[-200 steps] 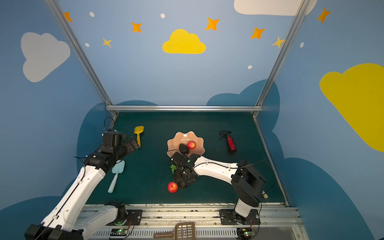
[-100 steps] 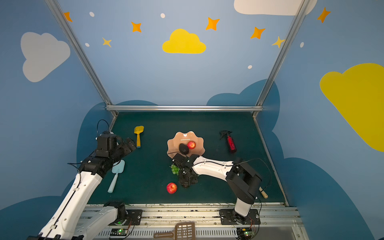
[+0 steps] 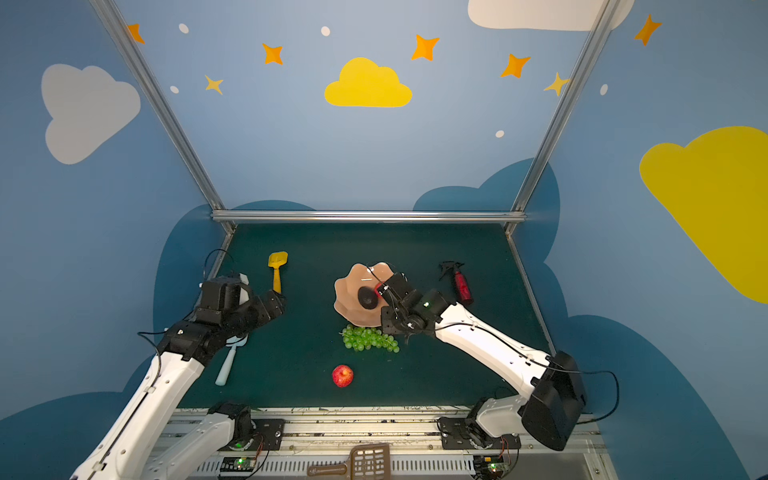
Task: Place and organize the fake fruits in the fruit bowl
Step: 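Grasp the second avocado with the right gripper and place it in the bowl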
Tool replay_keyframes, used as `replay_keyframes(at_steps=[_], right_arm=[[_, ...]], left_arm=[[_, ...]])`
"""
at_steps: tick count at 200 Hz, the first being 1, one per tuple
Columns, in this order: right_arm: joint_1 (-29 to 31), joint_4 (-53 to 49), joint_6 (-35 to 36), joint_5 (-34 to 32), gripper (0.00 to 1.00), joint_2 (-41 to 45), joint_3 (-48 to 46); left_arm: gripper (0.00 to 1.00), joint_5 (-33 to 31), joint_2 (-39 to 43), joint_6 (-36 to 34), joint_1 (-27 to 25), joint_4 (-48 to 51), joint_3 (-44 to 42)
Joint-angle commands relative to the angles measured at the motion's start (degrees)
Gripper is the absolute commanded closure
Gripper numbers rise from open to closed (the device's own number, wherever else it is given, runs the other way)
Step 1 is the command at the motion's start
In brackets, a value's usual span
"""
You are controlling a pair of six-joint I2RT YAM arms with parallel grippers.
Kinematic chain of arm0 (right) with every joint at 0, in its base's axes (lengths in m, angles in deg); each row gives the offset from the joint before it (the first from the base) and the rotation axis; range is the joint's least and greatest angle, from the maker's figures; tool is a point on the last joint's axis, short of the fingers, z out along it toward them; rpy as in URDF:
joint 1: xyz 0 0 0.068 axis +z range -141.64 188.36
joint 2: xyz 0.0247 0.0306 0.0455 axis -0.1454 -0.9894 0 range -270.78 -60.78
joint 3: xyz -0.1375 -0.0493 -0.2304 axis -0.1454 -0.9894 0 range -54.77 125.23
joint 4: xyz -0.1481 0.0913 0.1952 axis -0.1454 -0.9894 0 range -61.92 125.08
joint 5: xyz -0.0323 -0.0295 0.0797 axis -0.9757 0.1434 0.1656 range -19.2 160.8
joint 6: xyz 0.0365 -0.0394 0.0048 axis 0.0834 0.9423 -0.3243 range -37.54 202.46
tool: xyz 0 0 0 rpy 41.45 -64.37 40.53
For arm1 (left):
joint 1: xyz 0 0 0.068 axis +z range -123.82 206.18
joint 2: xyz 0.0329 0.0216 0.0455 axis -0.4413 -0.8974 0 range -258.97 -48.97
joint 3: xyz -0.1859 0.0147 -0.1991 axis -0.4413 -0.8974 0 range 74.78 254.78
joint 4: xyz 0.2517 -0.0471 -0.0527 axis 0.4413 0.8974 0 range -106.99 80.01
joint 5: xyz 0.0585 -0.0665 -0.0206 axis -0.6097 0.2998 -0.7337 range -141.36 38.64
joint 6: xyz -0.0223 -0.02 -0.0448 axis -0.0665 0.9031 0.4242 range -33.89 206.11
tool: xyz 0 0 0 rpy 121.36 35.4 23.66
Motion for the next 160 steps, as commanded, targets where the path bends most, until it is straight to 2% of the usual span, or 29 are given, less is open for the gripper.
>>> replay_keyframes(at_steps=[1, 26, 64, 85, 125, 160], right_arm=[[-2.71, 4.94, 6.24, -1.2, 0.67, -5.11, 3.72], [-4.66, 5.08, 8.31, 0.5, 0.66, -12.22, 9.49], [-6.83, -1.99, 6.88, 5.72, 0.66, -24.23, 19.91], [-7.83, -5.39, 6.4, 9.96, 0.67, -29.75, 24.39], [-7.87, -3.21, 5.91, 10.65, 0.67, -30.17, 21.79], [-7.87, -2.45, 5.17, 11.31, 0.56, -30.14, 20.46]], left_arm=[[0.01, -4.81, -0.47, 0.77, -10.22, 5.24, -0.2], [0.01, -7.62, -2.82, 3.94, -19.18, 6.44, -1.01], [0.01, -7.88, -2.8, 6.55, -25.6, 6.48, -3.1], [0.01, -7.04, -4.19, 7.39, -30.99, 4.72, -4.16], [0.01, -9.96, -9.14, 9.07, -39.45, 2.17, -4.79], [0.01, -10.44, -16.15, 9.25, -42.19, -2.5, -4.84]])
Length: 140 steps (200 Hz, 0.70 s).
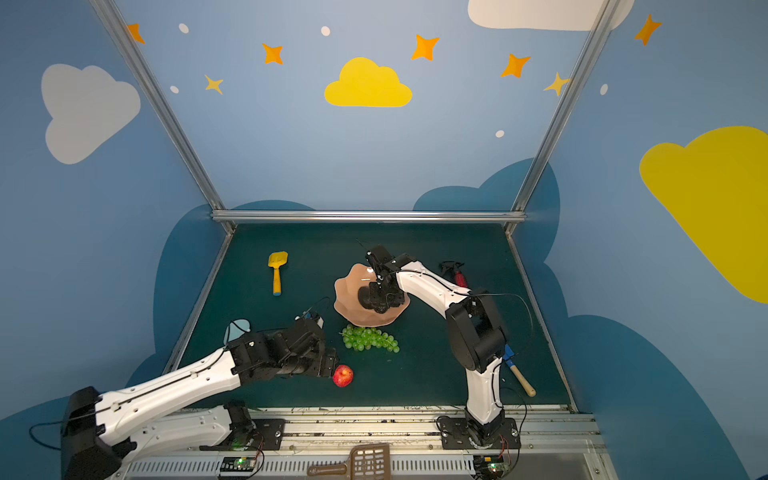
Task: Place and organize the fake fruits in the fruit bowl
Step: 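Grasp the second avocado with the right gripper and place it in the bowl, then grasp the remaining red apple with the left gripper while the right gripper withdraws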
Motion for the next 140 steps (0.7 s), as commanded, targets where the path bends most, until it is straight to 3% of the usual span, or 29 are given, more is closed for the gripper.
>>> replay_keyframes(at_steps=[1, 55, 140], right_arm=[[-0.04, -0.52, -0.74, 1.15, 0.55, 0.92, -1.01], [-0.63, -0.08, -0.66, 0.95, 0.37, 4.54, -2.27], [-4.38, -1.19, 0.26, -1.53, 0.28, 20.57, -5.6]], left_arm=[[0.01, -1.94, -3.95, 0.66, -1.13, -3.38, -0.03], [0.01, 0.81, -11.64, -0.55, -1.32, -7.34, 0.87], [0.01, 3.95, -24.15, -2.7, -1.23, -8.03, 5.05]])
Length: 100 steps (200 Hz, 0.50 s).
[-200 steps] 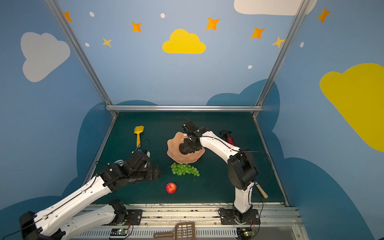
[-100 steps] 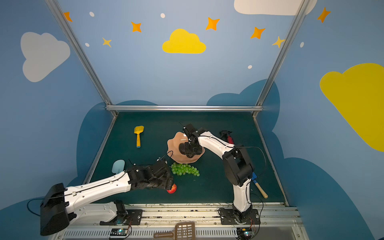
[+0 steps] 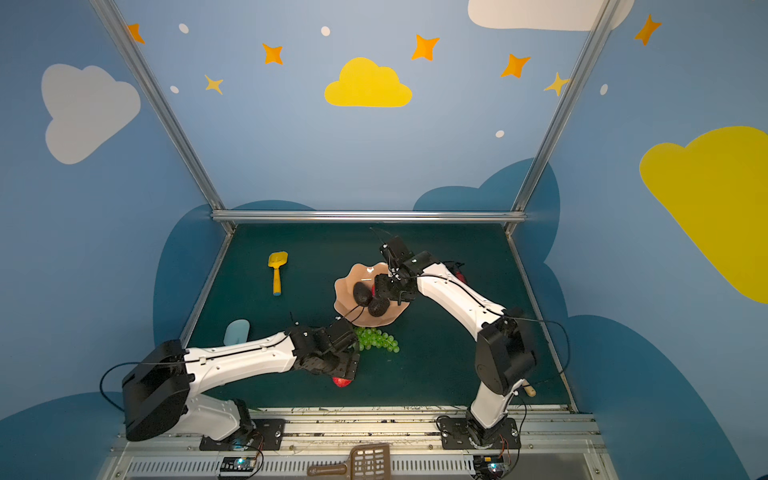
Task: Place and organize the fake fruits in the fruit bowl
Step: 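Grasp the remaining red apple with the left gripper while the right gripper withdraws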
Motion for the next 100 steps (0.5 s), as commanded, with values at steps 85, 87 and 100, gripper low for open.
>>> replay_keyframes(at_steps=[85, 87, 100], right_arm=[[-4.05, 9.36, 2.1, -7.2, 0.26, 21.93, -17.36], [-4.06, 9.95, 2.32, -7.29, 0.26, 22.35, -18.04], [-4.04, 14.15, 2.62, -7.79, 0.26, 24.84, -21.47]], left_arm=[[0.34, -0.97, 0.11, -1.92, 0.33, 6.7, 3.64], [0.34, -1.15, 0.61, -1.97, 0.41, 7.13, 3.83], [0.36, -2.49, 3.79, -2.32, 1.33, 9.59, 4.93]])
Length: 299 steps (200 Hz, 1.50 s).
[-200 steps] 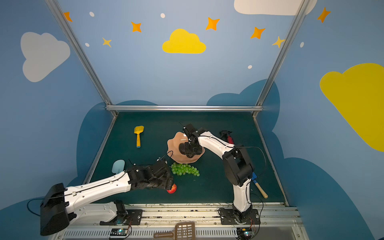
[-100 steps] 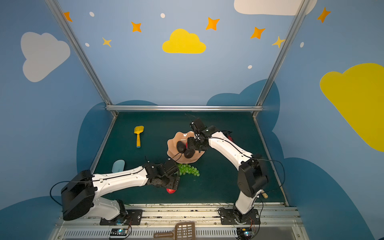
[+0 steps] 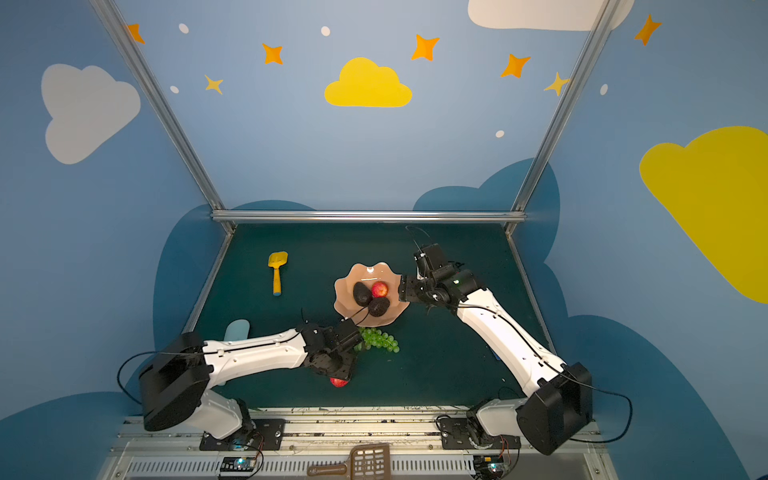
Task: Place and organize the fake fruits in the fruit bowl
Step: 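Grasp the remaining red apple with the left gripper while the right gripper withdraws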
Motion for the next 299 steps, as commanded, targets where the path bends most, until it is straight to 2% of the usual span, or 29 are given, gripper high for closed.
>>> replay_keyframes(at_steps=[1, 24, 38, 55, 68, 89, 130, 172, 194, 223, 267, 299], right_arm=[[-0.24, 8.37, 0.91, -2.36, 0.26, 4.41, -5.23], [-0.44, 6.77, 1.06, -3.25, 0.25, 5.33, -5.33], [-0.52, 5.47, 1.06, -3.25, 0.26, 5.53, -5.21], [-0.52, 5.15, 1.45, -3.04, 0.25, 6.08, -5.81], [-0.52, 4.56, 1.41, -3.29, 0.25, 6.43, -6.3], [-0.52, 4.44, 1.18, -3.31, 0.25, 6.67, -7.27], [-0.52, 3.96, 0.12, -3.04, 0.25, 6.82, -8.37], [-0.52, 3.44, -1.11, -2.2, 0.25, 7.34, -9.08], [-0.52, 3.34, -1.31, -2.07, 0.25, 8.05, -9.73], [-0.52, 4.47, -1.05, -2.07, 0.25, 9.03, -11.13], [-0.52, 5.62, -0.78, -1.65, 0.25, 9.29, -11.89], [-0.52, 5.35, -0.87, -0.91, 0.25, 8.84, -11.72]], left_arm=[[0.36, -3.25, 5.71, -0.95, 1.3, 6.5, 2.88], [0.38, -5.88, 10.85, -1.43, 4.41, 9.51, 4.7], [0.37, -4.44, 13.01, -3.56, 7.31, 9.59, 4.92], [0.18, -3.74, 13.87, -5.63, 8.54, 11.72, 5.52], [0.1, 1.72, 13.75, -8.29, 8.62, 12.02, 5.46], [0.04, 7.1, 13.05, -6.14, 6.46, 9.89, 3.88], [0.01, 6.66, 9.68, -0.29, 0.2, 5.01, 0.58], [0.01, 6.31, 4.06, 1.19, -0.93, 0.89, -0.53], [0.06, 6.85, 1.37, 0.91, -1.12, -0.04, -0.88], [0.21, 7.64, -0.15, 1.1, -1.3, -0.87, -1.74], [0.5, 3.99, 0.62, -0.24, -1.08, 2.89, -0.63], [0.53, 2.13, 3.67, -1.94, 1.57, 6.77, 0.92]])
